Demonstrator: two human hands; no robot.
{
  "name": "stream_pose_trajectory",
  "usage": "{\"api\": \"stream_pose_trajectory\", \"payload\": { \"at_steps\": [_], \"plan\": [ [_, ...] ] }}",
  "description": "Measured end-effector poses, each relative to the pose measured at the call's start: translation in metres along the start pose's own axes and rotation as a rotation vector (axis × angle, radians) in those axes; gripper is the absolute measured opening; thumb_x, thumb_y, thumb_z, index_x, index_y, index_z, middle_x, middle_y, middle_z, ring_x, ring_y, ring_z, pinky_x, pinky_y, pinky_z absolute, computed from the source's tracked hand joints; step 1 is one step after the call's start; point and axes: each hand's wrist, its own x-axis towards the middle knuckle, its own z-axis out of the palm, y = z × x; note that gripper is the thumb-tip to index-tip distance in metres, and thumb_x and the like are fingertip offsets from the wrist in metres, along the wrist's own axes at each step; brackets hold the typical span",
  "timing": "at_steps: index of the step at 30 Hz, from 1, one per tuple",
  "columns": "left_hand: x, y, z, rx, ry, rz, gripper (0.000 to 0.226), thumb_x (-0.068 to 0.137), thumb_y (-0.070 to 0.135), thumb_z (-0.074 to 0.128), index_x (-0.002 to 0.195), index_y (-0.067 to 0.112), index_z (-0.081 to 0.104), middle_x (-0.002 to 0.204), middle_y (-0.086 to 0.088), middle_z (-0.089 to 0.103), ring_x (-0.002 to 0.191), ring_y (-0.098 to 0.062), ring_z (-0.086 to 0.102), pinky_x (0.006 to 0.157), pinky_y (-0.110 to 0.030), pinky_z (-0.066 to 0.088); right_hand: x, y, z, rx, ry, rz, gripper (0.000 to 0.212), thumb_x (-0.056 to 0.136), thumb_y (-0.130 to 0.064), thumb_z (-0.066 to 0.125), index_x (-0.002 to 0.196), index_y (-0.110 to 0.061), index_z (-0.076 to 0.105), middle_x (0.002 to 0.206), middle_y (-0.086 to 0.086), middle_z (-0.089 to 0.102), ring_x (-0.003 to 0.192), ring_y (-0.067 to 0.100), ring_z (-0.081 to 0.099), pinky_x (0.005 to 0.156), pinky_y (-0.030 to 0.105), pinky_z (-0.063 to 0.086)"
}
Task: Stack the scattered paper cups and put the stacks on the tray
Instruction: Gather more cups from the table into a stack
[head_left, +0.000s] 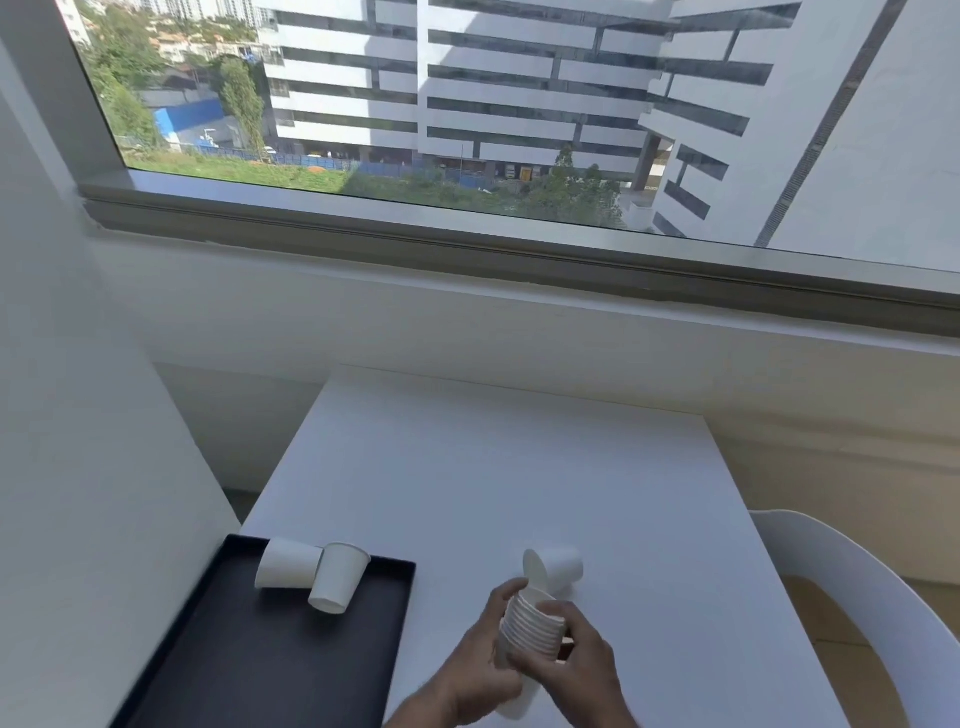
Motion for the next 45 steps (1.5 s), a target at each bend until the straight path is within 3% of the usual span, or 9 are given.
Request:
{"api": "stream_pose_trajectory", "payload": {
  "at_steps": [4,7,9,12,18,23,28,36,45],
  "plan": [
    [0.003,-0.007,0.000,0.070,0.107,-0.015,0.092,0.063,0.026,0.082,0.134,0.055,0.031,0.115,0.017,0.067,0.095,-0.004,0.070,0.085,-0.032,0.061,0.008,0.000,0.000,-0.024,-0.145,-0.063,0.063,0.060,-0.049,0.086,0.116,-0.050,0.058,0.100,-0.013,0.073,0.080,0.004,0.072,0.071,0.021,0.058],
    [0.001,-0.008,0.000,0.111,0.213,-0.075,0.092,0.053,0.032,0.082,0.128,0.056,0.034,0.105,0.019,0.066,0.087,-0.001,0.067,0.075,-0.027,0.060,0.019,0.001,0.000,-0.065,-0.039,-0.117,0.031,0.082,-0.060,0.062,0.112,-0.054,0.056,0.111,-0.011,0.066,0.093,0.007,0.066,0.084,0.027,0.055],
    [0.000,-0.009,-0.002,0.141,0.271,-0.088,0.091,0.050,0.035,0.081,0.126,0.057,0.035,0.103,0.020,0.064,0.086,-0.001,0.064,0.074,-0.024,0.058,0.029,0.004,-0.003,-0.183,0.068,-0.119,0.036,0.083,-0.066,0.043,0.112,-0.052,0.058,0.124,-0.006,0.056,0.115,0.014,0.054,0.098,0.030,0.045],
    [-0.001,-0.011,-0.006,0.203,0.301,-0.109,0.089,0.048,0.038,0.078,0.124,0.058,0.035,0.105,0.019,0.062,0.091,-0.002,0.062,0.079,-0.025,0.056,0.043,0.011,-0.008,-0.391,0.017,-0.045,0.054,0.088,-0.071,0.032,0.130,-0.044,0.053,0.156,-0.001,0.025,0.140,0.021,0.022,0.111,0.039,0.034],
    [-0.002,-0.018,-0.011,0.265,0.298,-0.156,0.088,0.048,0.040,0.074,0.122,0.060,0.032,0.105,0.022,0.059,0.091,0.002,0.060,0.078,-0.020,0.054,0.059,0.012,-0.012,-0.754,-0.215,-0.022,0.059,0.091,-0.074,0.023,0.142,-0.048,0.036,0.163,-0.009,-0.016,0.150,0.024,-0.009,0.112,0.050,0.032],
    [-0.004,-0.023,-0.013,0.269,0.292,-0.171,0.089,0.047,0.041,0.074,0.121,0.062,0.029,0.106,0.023,0.058,0.092,0.004,0.058,0.074,-0.013,0.049,0.060,0.011,-0.013,-0.858,-0.333,0.020,0.073,0.088,-0.078,0.019,0.150,-0.039,0.024,0.164,-0.008,-0.014,0.151,0.024,-0.009,0.115,0.053,0.026],
    [-0.004,-0.025,-0.014,0.276,0.288,-0.169,0.088,0.049,0.040,0.072,0.121,0.064,0.027,0.108,0.024,0.056,0.092,0.005,0.058,0.073,-0.010,0.047,0.053,0.019,-0.016,-0.831,-0.303,-0.011,0.083,0.090,-0.075,0.021,0.155,-0.024,0.011,0.165,-0.008,0.000,0.151,0.020,0.000,0.117,0.050,0.026],
    [-0.009,-0.027,-0.012,0.274,0.283,-0.169,0.086,0.051,0.039,0.070,0.122,0.062,0.028,0.108,0.023,0.055,0.092,0.000,0.059,0.071,-0.012,0.048,0.058,0.013,-0.013,-0.888,-0.231,-0.111,0.069,0.092,-0.073,0.021,0.152,-0.038,0.019,0.164,-0.004,-0.011,0.151,0.021,-0.005,0.112,0.046,0.035],
    [-0.008,-0.027,-0.019,0.262,0.321,-0.170,0.084,0.051,0.040,0.071,0.122,0.061,0.030,0.109,0.024,0.056,0.092,0.003,0.059,0.075,-0.015,0.052,0.090,-0.012,0.003,-1.002,-0.379,-0.135,0.073,0.089,-0.076,0.018,0.151,-0.038,0.019,0.162,-0.005,-0.021,0.151,0.026,-0.009,0.112,0.056,0.029]
  ]
}}
